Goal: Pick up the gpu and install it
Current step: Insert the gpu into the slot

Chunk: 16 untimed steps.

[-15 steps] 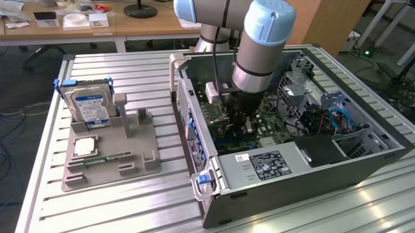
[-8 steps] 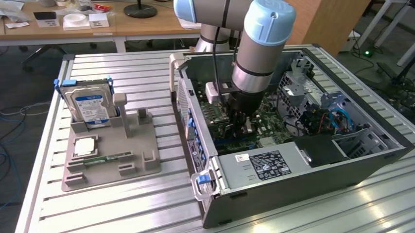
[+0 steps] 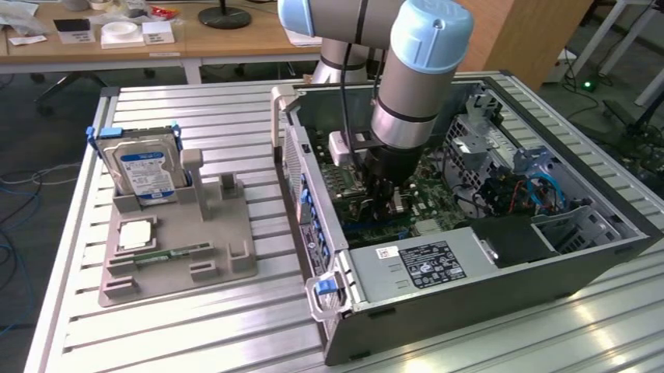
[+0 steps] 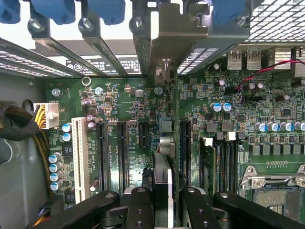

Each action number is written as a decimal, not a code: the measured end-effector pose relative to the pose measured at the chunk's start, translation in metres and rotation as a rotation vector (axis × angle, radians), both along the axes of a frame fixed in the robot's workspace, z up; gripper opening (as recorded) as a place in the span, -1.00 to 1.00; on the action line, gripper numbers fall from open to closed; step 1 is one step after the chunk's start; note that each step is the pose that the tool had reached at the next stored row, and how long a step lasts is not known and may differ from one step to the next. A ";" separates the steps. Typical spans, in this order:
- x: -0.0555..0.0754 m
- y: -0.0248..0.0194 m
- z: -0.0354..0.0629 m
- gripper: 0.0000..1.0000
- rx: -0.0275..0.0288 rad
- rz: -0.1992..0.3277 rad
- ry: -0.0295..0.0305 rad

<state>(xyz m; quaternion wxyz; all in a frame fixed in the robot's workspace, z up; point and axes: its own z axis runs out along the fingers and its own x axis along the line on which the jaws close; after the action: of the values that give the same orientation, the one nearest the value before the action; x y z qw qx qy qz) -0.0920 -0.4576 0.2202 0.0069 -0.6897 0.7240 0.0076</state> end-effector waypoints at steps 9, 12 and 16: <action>0.000 -0.0001 -0.0003 -0.45 -0.0001 0.000 0.0000; -0.001 0.0000 -0.0013 -0.45 -0.0004 0.000 -0.0001; -0.002 -0.0001 -0.0022 -0.45 -0.0010 0.000 -0.0018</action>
<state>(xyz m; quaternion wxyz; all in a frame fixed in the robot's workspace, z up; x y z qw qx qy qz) -0.0942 -0.4577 0.2180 0.0072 -0.6898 0.7240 0.0066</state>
